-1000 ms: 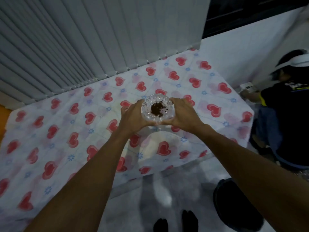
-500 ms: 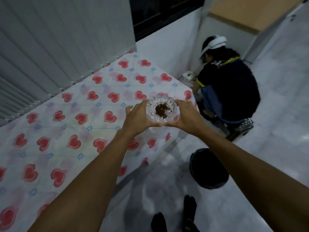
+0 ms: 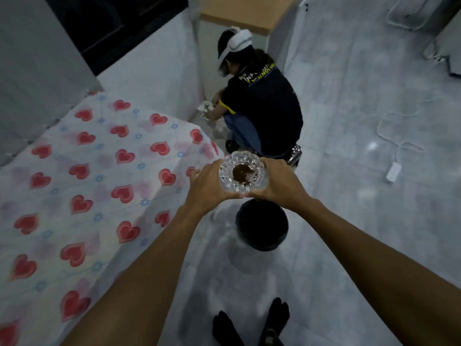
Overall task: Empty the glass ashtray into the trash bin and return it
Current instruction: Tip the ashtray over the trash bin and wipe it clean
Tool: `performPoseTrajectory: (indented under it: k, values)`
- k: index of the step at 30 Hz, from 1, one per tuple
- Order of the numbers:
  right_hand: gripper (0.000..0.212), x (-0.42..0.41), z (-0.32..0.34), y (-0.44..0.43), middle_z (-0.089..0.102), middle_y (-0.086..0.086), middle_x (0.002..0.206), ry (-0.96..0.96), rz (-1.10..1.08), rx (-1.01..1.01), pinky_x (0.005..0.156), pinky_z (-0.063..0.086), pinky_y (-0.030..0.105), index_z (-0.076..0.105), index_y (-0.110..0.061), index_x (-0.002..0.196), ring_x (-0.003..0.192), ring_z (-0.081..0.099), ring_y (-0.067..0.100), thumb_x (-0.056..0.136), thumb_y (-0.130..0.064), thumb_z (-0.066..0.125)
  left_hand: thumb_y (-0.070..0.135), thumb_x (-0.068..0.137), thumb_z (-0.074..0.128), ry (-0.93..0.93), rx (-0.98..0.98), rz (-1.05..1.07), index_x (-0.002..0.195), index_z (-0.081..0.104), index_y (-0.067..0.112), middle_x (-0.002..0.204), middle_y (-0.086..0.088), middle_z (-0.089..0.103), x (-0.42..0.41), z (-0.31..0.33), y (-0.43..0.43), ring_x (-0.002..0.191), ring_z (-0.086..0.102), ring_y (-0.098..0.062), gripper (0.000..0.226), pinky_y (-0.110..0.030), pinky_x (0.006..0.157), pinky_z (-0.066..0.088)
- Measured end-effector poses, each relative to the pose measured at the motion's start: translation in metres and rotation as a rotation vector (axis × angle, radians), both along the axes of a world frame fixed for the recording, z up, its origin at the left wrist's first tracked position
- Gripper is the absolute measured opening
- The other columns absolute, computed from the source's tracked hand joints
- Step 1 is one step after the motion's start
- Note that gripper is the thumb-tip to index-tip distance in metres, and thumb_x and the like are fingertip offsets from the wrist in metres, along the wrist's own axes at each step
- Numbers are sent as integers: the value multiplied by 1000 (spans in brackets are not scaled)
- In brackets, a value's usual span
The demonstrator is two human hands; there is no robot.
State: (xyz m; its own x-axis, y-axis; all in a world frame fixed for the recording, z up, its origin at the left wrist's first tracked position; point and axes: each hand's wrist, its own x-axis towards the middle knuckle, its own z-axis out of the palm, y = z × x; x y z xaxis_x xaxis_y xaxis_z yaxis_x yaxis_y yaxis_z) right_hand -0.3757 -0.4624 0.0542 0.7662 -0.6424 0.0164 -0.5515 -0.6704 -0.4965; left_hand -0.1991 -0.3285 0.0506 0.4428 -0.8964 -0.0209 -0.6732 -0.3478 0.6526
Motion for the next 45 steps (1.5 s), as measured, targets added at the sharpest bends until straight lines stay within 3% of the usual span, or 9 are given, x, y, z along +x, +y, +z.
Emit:
performPoseTrajectory:
  k: [3,6,9,13,17,22,32,39,45]
  values:
    - [102,-30,-4,-11,69,-14,123,-10,-35,26,97,55,46,57,-35,134,115,65,17,56,-98,70,71,56,87,-11,5,-44,141,49,34,135,11,63,-27,-1,-16,128,56,-17,100,-55,112,36]
    - [93,-55,-4,-19,70,-10,121,-71,-41,16,98,54,45,61,-33,132,113,65,18,61,-92,74,68,57,89,20,-11,-77,133,52,40,125,21,64,-43,-12,-34,121,61,-12,90,-53,108,43]
    - [93,-72,-16,-28,71,-11,120,-72,-63,44,99,53,43,63,-31,130,111,65,16,61,-92,75,74,54,87,53,13,-107,135,51,43,127,20,65,-54,-30,-50,121,62,-10,94,-50,104,49]
    - [105,-88,-51,-42,68,-8,127,-5,-112,90,99,54,43,57,-32,137,115,63,18,56,-99,68,63,57,90,-26,40,-108,138,48,33,132,11,63,-74,-46,-60,126,56,-17,96,-48,110,37]
    - [101,-98,-92,-57,68,-8,124,9,-87,133,97,54,46,58,-31,135,115,63,18,58,-95,72,58,60,92,-18,86,-83,144,46,31,138,11,60,-87,-75,-67,131,52,-16,99,-47,112,34]
    - [97,-107,-156,-74,68,-3,128,-51,-42,110,100,51,48,59,-26,138,119,61,23,62,-82,83,57,60,93,0,109,-54,145,48,27,141,8,59,-98,-133,-80,132,53,-17,101,-37,108,34]
    - [97,-118,-329,-85,69,-4,128,-56,-47,134,102,52,46,59,-26,135,117,63,21,60,-83,82,56,59,95,-10,106,-46,144,49,28,142,8,61,-111,-300,-92,132,53,-15,100,-22,97,25]
    - [98,-123,-448,-82,68,-10,128,-57,-30,161,102,53,43,55,-31,139,118,64,16,61,-85,81,65,54,91,-22,130,-38,141,50,34,135,12,63,-118,-420,-89,127,58,-15,101,-47,110,44]
    - [99,-109,-512,-94,68,-10,129,-26,-7,131,104,51,45,56,-32,138,120,63,17,58,-87,79,72,50,88,-45,126,-17,136,50,38,131,17,64,-109,-483,-94,123,60,-11,100,-49,106,46]
